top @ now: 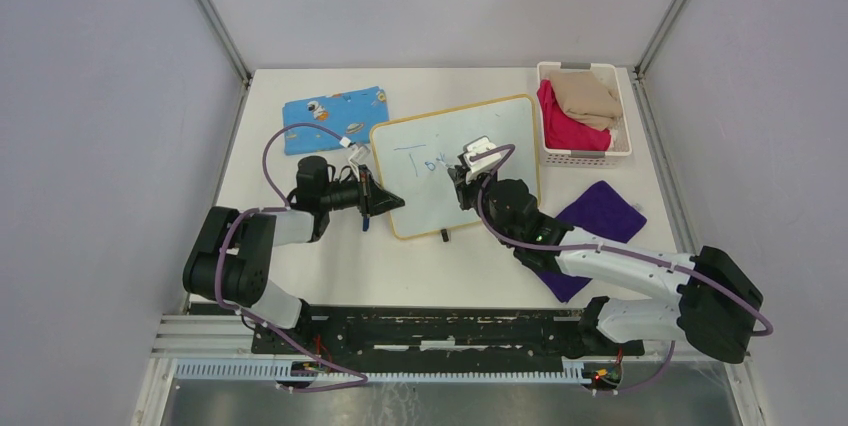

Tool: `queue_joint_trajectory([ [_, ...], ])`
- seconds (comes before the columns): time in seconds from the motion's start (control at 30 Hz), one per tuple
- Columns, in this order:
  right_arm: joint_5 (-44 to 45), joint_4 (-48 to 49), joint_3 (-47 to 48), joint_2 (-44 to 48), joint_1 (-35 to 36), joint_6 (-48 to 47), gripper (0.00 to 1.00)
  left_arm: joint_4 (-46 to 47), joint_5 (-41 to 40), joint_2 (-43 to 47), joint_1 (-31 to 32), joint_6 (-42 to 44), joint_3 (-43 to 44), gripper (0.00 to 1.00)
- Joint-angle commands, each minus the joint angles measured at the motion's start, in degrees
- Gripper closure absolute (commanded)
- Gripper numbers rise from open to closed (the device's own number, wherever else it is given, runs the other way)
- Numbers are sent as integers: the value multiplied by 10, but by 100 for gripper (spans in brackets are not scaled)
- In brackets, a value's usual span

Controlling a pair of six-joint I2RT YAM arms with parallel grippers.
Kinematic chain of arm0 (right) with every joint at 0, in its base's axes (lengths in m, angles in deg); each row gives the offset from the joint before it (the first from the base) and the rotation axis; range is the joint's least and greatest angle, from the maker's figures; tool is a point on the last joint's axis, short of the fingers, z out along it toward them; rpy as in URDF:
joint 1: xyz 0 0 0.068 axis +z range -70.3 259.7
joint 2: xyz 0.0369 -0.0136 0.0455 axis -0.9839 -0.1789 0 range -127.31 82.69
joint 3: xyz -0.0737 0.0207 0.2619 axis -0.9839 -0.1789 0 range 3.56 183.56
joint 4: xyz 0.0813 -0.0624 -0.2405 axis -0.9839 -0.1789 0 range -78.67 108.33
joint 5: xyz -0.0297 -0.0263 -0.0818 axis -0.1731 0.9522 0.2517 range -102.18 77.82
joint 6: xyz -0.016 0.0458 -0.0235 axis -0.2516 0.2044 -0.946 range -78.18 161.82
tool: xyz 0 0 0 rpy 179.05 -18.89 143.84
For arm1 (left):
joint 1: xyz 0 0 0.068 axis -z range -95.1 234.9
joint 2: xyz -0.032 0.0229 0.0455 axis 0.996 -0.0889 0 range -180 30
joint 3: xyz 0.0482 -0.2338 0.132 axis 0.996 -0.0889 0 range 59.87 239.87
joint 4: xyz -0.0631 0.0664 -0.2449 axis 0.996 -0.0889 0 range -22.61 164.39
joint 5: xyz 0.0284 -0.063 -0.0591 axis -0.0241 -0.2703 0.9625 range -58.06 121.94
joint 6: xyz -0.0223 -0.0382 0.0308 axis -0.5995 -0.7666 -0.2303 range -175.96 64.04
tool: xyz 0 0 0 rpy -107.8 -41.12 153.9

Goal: Write a sentence on the whiteboard

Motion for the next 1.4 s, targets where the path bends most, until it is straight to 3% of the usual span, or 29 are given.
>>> queue_joint_trajectory([
  [0.0, 6, 41, 32, -4, -3, 9, 100, -24, -23, 6, 2, 44, 7, 82],
  [1.37, 28, 2, 5, 14, -37, 26, 100, -53, -31, 9, 5, 57, 16, 83],
])
